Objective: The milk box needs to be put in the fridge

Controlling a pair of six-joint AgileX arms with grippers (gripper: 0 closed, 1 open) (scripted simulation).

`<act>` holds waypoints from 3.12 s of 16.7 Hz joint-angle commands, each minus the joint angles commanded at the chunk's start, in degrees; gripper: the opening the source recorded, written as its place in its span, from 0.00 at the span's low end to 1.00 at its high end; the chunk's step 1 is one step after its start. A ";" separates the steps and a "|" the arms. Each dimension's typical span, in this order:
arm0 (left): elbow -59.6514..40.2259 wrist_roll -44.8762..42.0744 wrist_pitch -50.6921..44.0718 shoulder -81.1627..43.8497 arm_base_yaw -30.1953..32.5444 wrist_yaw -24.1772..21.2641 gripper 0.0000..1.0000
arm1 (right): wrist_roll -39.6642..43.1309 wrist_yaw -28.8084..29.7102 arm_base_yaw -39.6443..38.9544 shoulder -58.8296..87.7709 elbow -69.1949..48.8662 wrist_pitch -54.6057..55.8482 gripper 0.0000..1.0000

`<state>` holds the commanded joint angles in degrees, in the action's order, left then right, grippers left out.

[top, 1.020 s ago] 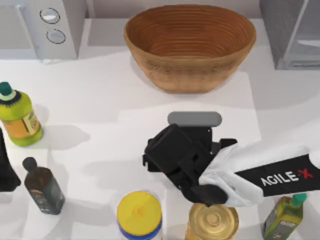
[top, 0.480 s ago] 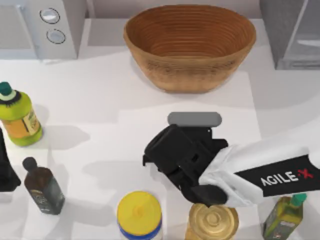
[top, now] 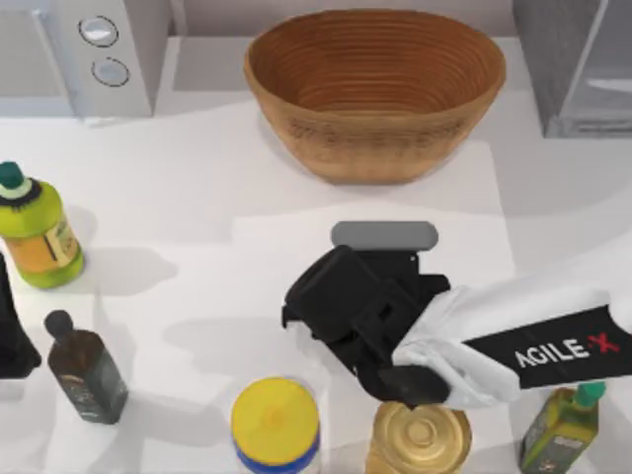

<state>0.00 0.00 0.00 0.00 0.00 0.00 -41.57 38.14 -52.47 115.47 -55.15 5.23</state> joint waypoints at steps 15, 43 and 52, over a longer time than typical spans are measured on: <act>0.00 0.00 0.00 0.00 0.00 0.00 1.00 | -0.02 -3.32 -0.09 -9.79 -15.00 -25.44 0.00; 0.00 0.00 0.00 0.00 0.00 0.00 1.00 | 28.60 -27.54 33.68 -86.79 29.29 -11.58 0.00; 0.00 0.00 0.00 0.00 0.00 0.00 1.00 | 41.48 -38.08 52.31 -115.30 54.99 -5.27 0.00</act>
<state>0.00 0.00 0.00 0.00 0.00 0.00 -0.09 0.06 -0.16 0.17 -0.16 -0.04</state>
